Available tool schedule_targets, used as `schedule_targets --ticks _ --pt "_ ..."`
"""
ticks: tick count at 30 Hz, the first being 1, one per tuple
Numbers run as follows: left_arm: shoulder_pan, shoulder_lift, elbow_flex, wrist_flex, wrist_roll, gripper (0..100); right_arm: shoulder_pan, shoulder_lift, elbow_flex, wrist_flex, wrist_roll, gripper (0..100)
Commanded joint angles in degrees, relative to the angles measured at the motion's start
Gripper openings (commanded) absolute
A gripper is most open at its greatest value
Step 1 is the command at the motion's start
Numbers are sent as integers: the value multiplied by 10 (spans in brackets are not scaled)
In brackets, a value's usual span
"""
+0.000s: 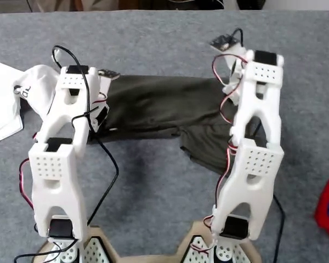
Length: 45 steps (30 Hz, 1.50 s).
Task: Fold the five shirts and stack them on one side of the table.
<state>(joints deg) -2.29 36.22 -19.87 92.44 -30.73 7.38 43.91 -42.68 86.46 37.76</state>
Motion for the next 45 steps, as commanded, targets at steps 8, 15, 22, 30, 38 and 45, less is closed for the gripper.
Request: schedule_targets --ticks 8,15,22,30,38,45 --pt "40 -266 27 58 -4 20 -33 -53 -290 160 34 30" --pt "64 -516 248 15 4 20 -38 -269 -47 157 83 33" --pt "22 -755 450 -23 40 20 -35 -497 262 131 178 33" --pt "-101 -893 555 -19 38 21 -34 -718 712 4 308 53" --pt "-186 -898 622 -18 69 21 -37 -777 920 -93 306 270" --pt "-199 -898 650 -23 92 21 -59 -778 994 -178 274 270"
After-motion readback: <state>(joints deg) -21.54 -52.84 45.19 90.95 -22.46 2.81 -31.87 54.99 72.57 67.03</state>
